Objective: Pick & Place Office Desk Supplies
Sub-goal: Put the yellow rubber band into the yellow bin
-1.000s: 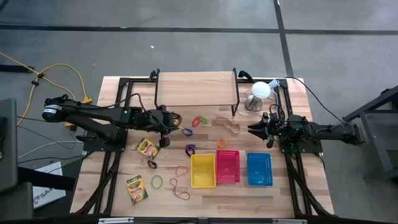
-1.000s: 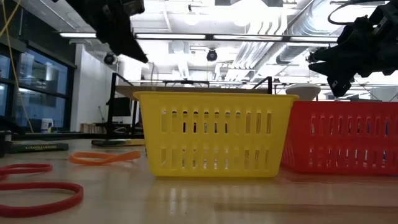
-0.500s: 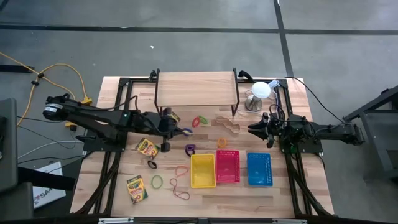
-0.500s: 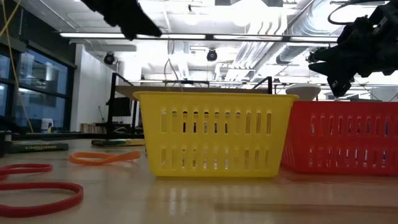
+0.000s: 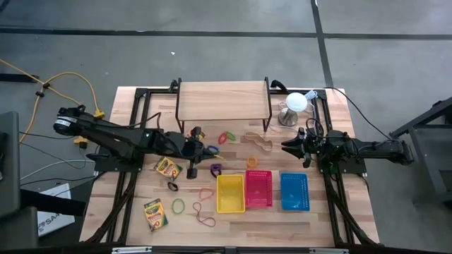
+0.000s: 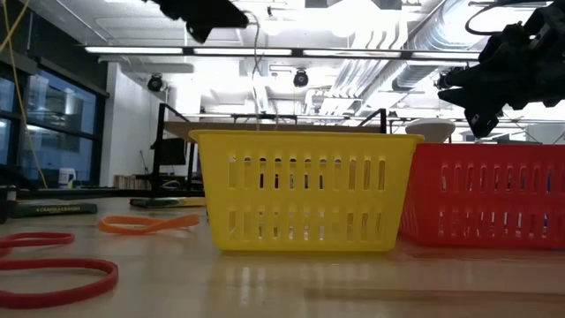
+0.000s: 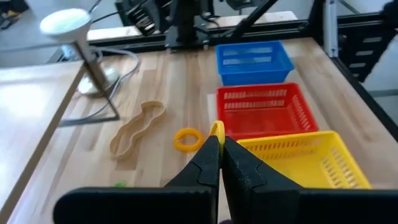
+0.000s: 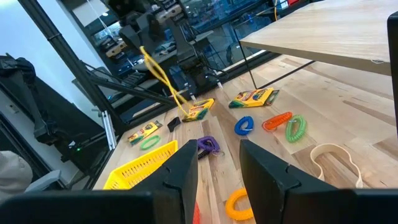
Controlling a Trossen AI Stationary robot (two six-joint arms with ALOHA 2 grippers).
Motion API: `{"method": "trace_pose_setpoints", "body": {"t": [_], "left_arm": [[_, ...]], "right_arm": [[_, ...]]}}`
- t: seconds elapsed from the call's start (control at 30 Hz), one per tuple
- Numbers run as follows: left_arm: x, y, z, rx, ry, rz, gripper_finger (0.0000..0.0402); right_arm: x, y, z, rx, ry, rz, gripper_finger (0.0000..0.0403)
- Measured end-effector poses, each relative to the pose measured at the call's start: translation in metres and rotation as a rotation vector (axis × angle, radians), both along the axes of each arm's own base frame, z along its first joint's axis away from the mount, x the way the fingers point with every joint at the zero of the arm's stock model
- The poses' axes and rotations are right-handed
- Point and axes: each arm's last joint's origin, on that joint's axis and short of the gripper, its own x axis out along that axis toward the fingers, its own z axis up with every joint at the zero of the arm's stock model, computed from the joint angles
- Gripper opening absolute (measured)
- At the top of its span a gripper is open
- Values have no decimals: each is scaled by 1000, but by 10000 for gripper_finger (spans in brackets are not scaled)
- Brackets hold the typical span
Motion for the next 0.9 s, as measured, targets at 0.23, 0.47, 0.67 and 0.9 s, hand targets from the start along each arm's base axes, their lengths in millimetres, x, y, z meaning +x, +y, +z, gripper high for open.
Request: {"method": "trace_pose_setpoints", "body": {"t": [0.23,0.47,0.67,0.9], "left_arm": [[24,-22,0,18,31,-59,1],[32,-49,-3,34,52,-121,1],[33,-58,-11,71,75,-91,1],[38,-61,-19,69,98,-85,1]], "right_arm": [[0,0,0,0,0,0,107],[0,0,0,0,0,0,107],[0,0,0,0,0,0,107],[0,0,0,0,1,0,107]]}}
